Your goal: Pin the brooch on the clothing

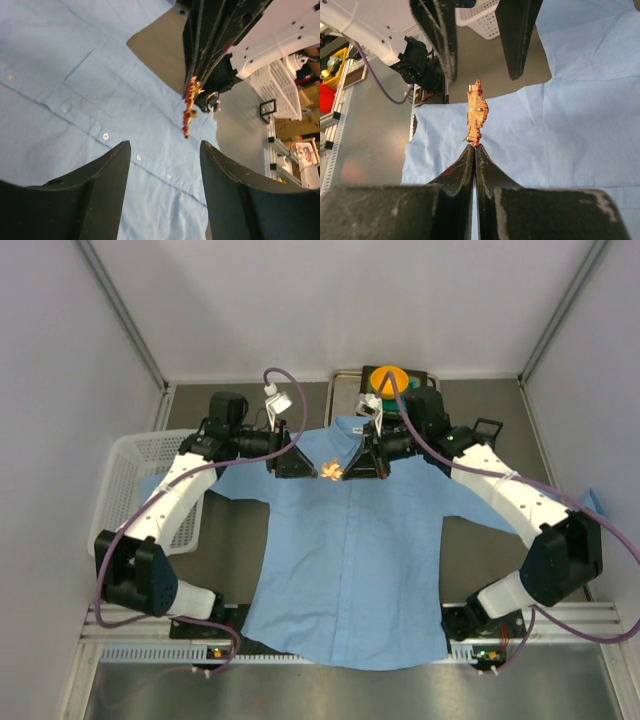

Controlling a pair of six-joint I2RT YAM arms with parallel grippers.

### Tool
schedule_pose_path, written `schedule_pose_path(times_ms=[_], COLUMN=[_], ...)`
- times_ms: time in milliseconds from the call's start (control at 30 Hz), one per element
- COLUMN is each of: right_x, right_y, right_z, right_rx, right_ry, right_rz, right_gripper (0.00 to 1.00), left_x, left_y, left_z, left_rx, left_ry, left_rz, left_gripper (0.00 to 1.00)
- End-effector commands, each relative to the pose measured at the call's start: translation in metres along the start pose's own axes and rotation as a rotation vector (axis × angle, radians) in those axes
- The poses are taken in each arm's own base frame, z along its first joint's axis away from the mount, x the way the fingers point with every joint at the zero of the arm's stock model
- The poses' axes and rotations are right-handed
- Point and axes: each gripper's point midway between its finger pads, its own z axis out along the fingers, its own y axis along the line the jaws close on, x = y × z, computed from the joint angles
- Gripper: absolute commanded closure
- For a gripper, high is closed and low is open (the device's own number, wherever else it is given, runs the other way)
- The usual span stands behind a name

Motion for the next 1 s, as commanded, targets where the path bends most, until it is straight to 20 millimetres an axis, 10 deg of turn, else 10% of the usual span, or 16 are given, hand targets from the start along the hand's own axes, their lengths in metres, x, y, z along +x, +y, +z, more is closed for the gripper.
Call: schedule_pose_path(times_ms=[0, 800, 967], right_x=[-0.025, -0.033, -0.032], right_y=[0.011, 0.013, 0.014], right_z=[0.002, 0.014, 0.016], right_rx=[-0.045, -0.055, -0.060], right_ry=[-0.038, -0.035, -0.032], right_rz=[-0.082, -0.089, -0.086], right_gripper=[1.00, 1.00, 1.00], left_x=[-0.035, -0.018, -0.020], left_y=[-0.032, -0.026, -0.026], left_z=[-0.003, 0.029, 0.031], left_rx=[0.085, 0.095, 0.103], left_ry=[-0.158, -0.104, -0.107], left_rz=[0.166, 0.073, 0.066], left_gripper=[0.35, 0.37, 0.52])
